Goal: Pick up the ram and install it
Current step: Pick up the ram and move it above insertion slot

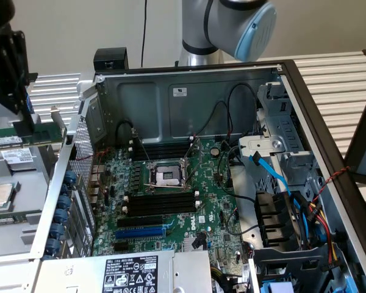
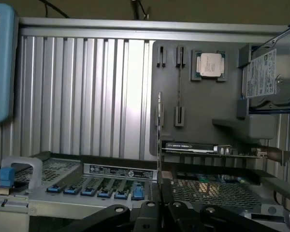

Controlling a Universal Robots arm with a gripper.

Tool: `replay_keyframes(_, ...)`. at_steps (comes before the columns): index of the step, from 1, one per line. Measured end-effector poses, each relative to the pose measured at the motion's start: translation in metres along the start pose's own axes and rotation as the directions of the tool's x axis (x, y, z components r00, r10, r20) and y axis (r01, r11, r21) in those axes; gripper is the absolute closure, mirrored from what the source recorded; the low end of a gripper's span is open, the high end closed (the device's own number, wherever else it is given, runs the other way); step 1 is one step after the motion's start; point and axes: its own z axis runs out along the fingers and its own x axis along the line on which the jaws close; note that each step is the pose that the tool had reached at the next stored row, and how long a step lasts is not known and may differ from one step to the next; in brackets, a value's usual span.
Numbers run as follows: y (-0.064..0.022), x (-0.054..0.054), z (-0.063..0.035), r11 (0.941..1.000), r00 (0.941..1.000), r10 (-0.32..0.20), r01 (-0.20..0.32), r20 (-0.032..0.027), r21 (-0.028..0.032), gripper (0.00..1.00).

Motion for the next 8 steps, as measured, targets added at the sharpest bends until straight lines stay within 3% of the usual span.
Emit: replay_keyframes(8, -0.0363, 0.002, 0.0000, 1.0000, 1.0000, 0.000, 0.000, 0.0000, 0.0001, 0.87)
